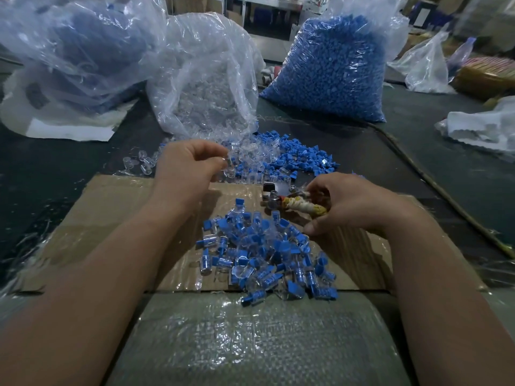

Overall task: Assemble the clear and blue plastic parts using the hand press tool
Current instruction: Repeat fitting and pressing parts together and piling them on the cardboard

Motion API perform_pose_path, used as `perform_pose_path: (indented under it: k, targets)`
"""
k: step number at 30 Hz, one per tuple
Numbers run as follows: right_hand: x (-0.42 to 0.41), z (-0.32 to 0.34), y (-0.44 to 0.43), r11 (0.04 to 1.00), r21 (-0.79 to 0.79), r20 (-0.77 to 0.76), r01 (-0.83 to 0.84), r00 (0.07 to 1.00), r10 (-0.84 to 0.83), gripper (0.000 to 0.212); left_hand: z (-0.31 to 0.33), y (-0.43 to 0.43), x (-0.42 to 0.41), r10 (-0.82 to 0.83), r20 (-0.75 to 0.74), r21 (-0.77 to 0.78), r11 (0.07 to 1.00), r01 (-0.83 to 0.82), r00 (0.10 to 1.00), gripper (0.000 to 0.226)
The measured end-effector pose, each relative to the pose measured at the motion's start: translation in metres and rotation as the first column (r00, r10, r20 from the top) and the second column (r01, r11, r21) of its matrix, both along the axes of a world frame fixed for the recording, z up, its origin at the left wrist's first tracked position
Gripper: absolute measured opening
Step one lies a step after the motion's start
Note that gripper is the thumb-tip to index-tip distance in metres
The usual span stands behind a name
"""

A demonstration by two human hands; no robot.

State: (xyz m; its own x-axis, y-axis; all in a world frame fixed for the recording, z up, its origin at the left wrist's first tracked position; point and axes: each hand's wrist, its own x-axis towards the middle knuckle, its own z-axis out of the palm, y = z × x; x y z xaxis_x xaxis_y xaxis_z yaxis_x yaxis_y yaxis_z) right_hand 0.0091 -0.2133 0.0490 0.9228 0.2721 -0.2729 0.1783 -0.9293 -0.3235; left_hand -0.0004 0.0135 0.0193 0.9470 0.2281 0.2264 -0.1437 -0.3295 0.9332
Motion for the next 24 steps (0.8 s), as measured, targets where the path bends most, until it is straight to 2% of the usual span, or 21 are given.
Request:
perform_pose_path:
  k: [3, 6, 7, 9, 12, 15, 18, 21, 24]
  targets:
    - [-0.001, 0.001, -0.002, 1.0, -0.01, -0.018, -0.001, 1.0, 0.001, 0.069, -0.009, -0.001, 0.004, 0.083, 0.023, 0.181, 0.98, -0.086, 0.996, 0.027]
    - [-0.001, 0.001, -0.003, 1.0, -0.01, -0.015, -0.005, 1.0, 0.005, 0.068, -0.015, -0.002, 0.006, 0.04, -0.028, 0.183, 0.982, -0.034, 0.999, 0.032]
    - [0.0, 0.001, -0.004, 1.0, -0.013, -0.015, -0.008, 1.0, 0.008, 0.068, -0.016, -0.002, 0.008, 0.021, -0.047, 0.25, 0.968, -0.008, 0.999, 0.033]
    - [0.001, 0.001, -0.006, 1.0, 0.0, -0.016, -0.017, 1.0, 0.017, 0.063, -0.018, 0.0, 0.012, -0.023, -0.08, 0.432, 0.9, 0.056, 0.997, 0.036]
    - [0.004, -0.001, -0.007, 0.999, 0.035, 0.039, -0.02, 0.999, 0.018, 0.048, -0.019, 0.003, 0.017, -0.07, -0.154, 0.603, 0.783, 0.15, 0.986, 0.037]
    - [0.008, -0.005, -0.004, 0.995, 0.097, 0.208, -0.003, 0.978, -0.017, 0.027, -0.02, 0.003, 0.019, -0.048, -0.226, 0.638, 0.747, 0.185, 0.973, 0.036]
    - [0.016, -0.011, 0.002, 0.989, 0.147, 0.372, 0.031, 0.924, -0.084, 0.026, -0.02, 0.002, 0.021, -0.048, -0.235, 0.648, 0.737, 0.193, 0.971, 0.037]
    - [0.025, -0.018, 0.012, 0.979, 0.201, 0.383, 0.039, 0.916, -0.115, 0.036, -0.021, 0.002, 0.021, -0.032, -0.217, 0.667, 0.725, 0.172, 0.976, 0.037]
    - [0.035, -0.029, 0.02, 0.989, 0.146, 0.333, -0.015, 0.942, -0.035, 0.04, -0.02, 0.001, 0.018, -0.003, -0.171, 0.682, 0.722, 0.12, 0.985, 0.033]
